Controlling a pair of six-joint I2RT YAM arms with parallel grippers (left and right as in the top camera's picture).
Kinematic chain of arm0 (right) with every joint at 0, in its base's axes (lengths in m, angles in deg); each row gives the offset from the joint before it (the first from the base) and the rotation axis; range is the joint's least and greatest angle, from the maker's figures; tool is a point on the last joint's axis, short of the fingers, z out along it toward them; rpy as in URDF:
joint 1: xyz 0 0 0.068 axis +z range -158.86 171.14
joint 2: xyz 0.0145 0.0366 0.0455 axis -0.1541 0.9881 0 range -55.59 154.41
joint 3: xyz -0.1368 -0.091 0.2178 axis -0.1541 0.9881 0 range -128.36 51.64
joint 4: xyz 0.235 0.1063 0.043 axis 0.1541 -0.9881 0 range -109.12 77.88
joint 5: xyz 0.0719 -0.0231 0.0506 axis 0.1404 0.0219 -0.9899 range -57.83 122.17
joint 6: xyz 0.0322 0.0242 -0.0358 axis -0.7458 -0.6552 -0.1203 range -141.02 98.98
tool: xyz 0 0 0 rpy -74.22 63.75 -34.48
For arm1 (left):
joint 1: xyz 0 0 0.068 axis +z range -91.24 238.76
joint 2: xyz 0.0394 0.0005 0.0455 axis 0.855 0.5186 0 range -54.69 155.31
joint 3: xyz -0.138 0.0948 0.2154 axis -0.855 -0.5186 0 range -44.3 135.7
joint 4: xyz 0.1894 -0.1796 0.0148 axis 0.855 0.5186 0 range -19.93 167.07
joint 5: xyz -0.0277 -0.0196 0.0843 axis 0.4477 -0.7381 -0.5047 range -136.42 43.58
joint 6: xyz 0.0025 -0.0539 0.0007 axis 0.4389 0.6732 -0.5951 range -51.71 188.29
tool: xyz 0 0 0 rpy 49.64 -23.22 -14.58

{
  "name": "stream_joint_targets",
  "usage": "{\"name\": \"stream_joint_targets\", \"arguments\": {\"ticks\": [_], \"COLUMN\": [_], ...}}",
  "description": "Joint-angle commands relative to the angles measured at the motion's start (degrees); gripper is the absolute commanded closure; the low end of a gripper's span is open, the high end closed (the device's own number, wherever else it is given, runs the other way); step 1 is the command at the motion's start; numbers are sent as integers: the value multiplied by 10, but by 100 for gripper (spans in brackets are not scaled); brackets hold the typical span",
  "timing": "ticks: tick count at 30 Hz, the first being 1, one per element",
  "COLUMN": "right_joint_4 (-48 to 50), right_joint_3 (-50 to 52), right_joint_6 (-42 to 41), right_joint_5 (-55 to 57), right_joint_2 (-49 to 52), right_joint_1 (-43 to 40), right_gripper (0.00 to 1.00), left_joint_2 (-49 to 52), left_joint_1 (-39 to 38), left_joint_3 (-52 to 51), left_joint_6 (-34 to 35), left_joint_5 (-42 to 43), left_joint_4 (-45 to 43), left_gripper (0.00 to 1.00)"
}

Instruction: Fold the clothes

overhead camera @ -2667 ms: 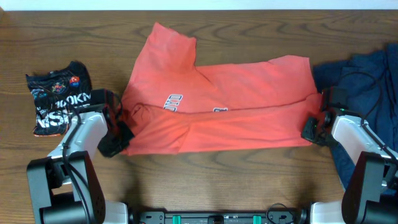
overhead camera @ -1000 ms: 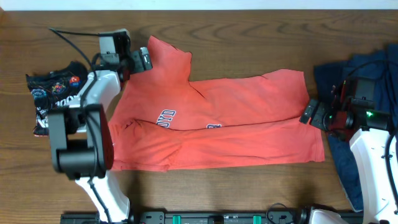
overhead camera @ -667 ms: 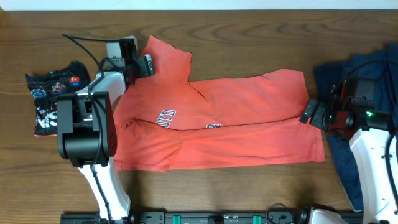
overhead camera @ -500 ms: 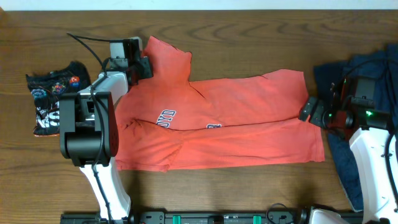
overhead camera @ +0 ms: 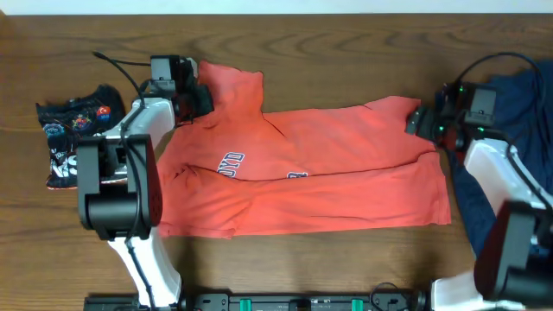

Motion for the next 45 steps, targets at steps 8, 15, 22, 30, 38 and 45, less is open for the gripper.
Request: {"name": "stream_joint_targets", "arguments": {"ticks": [8,15,22,30,38,45], "right_joint_4": [189,200,198,127,-25,-191], "right_joint_3": [-3,-43,-64,-84,-138,-158], "right_joint_6": [-20,-28,-46,-56,-53,-38], "right_joint_5": [-5,15,43,43,42,73], "right_joint_2": [130,194,212,209,138,25], "right_joint_1": [31,52,52,40,6,3], "right_gripper": [6,10,64,99,99,99], "left_joint_2": [-26,-26,-26,-50,-145,-211], "left_joint_1": [2,2,2,11,43,47], "left_joint_3": [6,6,6,6,7,6], "left_joint_6": [17,17,16,16,17,16], "left_joint_5": [7,7,7,18,44,43], "left_joint_4": [86,92,94,94,130,251], "left_gripper": [94,94,94,94,94,94]}}
